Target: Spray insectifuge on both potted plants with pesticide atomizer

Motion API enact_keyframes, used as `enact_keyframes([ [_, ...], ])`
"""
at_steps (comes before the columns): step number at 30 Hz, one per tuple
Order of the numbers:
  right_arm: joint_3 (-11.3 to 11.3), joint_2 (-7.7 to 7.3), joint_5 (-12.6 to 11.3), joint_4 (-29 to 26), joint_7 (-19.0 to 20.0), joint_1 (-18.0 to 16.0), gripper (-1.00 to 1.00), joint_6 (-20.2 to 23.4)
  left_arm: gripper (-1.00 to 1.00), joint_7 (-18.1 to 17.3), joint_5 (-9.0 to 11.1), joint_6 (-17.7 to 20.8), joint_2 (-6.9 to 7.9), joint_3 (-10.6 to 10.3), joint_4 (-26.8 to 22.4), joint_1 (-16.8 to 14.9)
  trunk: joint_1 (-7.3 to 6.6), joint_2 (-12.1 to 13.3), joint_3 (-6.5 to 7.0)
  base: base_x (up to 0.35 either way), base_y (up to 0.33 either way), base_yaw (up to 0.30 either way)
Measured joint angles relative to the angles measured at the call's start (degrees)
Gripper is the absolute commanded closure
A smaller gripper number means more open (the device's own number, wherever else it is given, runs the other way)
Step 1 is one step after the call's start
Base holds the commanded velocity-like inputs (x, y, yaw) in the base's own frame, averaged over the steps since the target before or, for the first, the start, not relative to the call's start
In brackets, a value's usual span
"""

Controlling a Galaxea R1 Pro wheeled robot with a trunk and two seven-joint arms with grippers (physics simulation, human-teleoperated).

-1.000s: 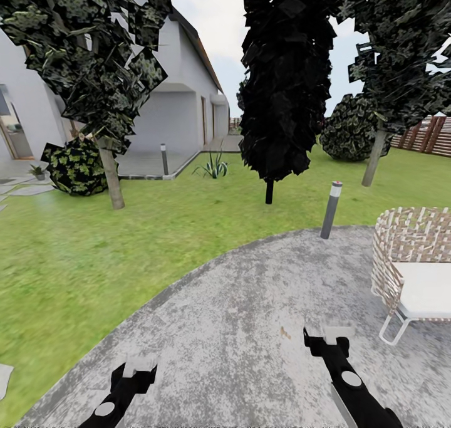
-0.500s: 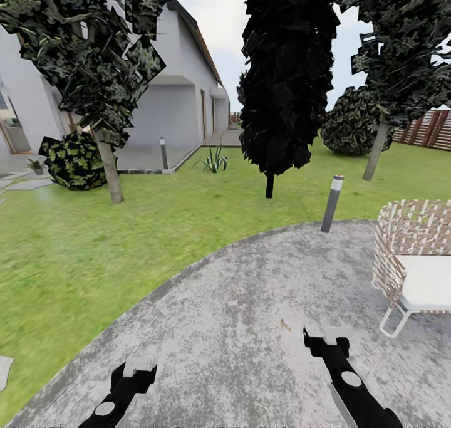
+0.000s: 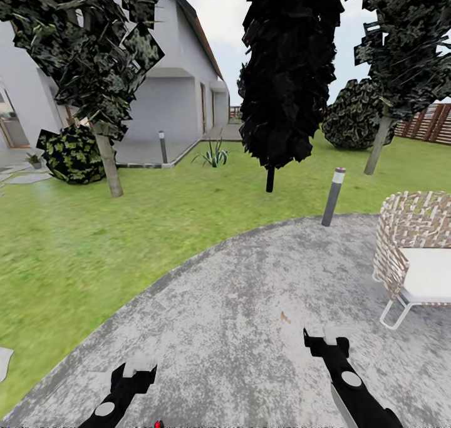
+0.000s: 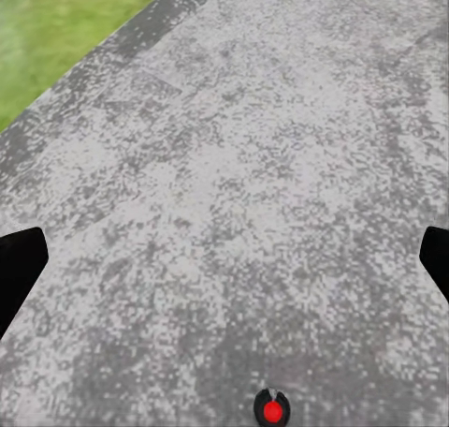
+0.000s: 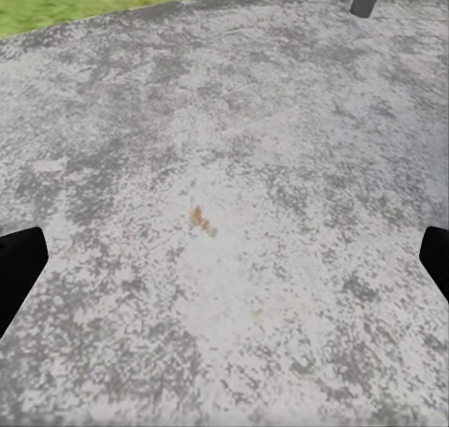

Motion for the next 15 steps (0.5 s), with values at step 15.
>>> enact_keyframes([
  [15,0.0,0.0,0.0,0.0,0.0,0.0,-1.0,0.0,-1.0,0.0,0.0,-0.1,0.09,0.0,0.0,0.0,3.3,-6.0,-4.07,0.0,0.0,0.0],
])
